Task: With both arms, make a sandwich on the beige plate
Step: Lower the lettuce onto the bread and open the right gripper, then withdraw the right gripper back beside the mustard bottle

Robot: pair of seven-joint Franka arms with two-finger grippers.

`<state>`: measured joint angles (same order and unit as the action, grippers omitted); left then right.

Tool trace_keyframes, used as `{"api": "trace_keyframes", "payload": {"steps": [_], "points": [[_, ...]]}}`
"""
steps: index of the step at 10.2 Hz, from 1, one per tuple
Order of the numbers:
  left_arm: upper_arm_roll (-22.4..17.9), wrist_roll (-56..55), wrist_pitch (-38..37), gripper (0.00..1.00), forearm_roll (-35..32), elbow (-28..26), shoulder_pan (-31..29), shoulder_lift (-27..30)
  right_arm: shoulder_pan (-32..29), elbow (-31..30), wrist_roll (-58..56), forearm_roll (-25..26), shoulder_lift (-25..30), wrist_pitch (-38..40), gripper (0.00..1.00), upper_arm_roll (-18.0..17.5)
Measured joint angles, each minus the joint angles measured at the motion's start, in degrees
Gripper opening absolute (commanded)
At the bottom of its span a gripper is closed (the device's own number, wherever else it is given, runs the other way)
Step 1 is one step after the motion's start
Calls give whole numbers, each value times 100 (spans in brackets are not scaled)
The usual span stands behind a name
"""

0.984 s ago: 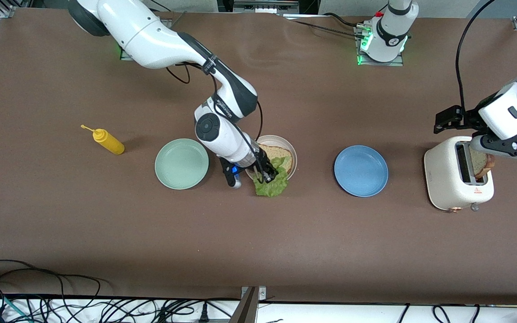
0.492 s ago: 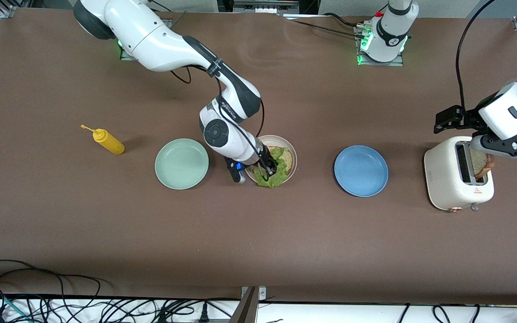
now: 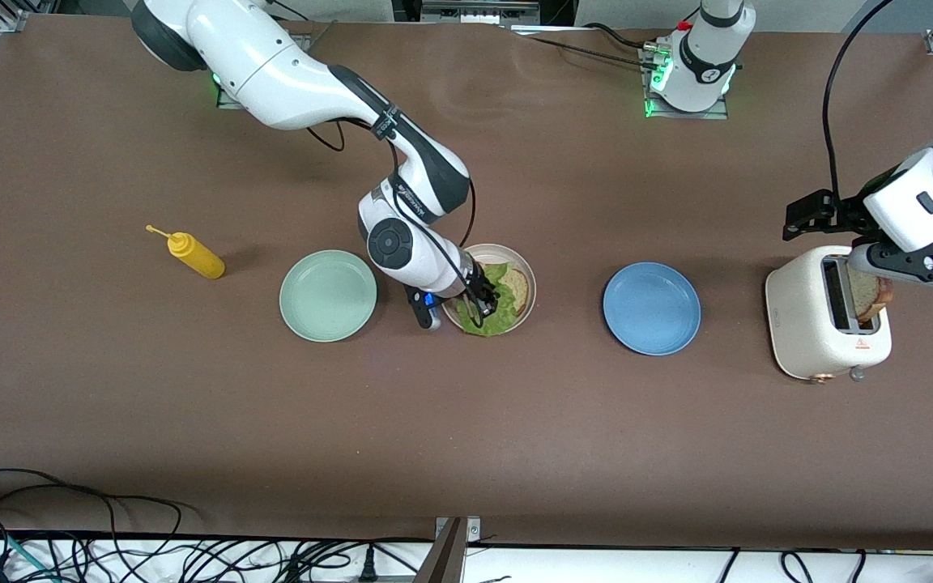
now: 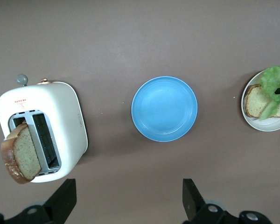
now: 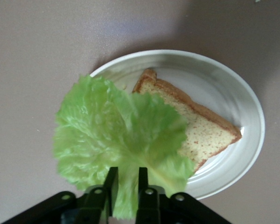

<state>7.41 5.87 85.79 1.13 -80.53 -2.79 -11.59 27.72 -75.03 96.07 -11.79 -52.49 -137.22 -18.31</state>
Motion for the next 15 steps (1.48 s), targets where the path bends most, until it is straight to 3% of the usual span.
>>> {"api": "trace_keyframes", "payload": {"steps": [4, 8, 12, 13, 15], "points": [[0, 0, -11, 100, 0, 0, 0, 0, -23, 41, 40, -71, 133, 52, 100, 13], [-1, 0, -18, 100, 0, 0, 0, 0, -867, 224, -273, -70, 1147, 1910, 100, 59], [-2, 0, -20, 100, 0, 0, -2, 0, -2023, 223, -2010, -57, 2086, 3525, 100, 105], [-1, 0, -21, 100, 0, 0, -2, 0, -2245, 222, -2605, -51, 2215, 3885, 100, 215], [-1, 0, -22, 100, 0, 0, -3, 0, -2402, 219, -4082, 19, 2427, 4517, 100, 792]]}}
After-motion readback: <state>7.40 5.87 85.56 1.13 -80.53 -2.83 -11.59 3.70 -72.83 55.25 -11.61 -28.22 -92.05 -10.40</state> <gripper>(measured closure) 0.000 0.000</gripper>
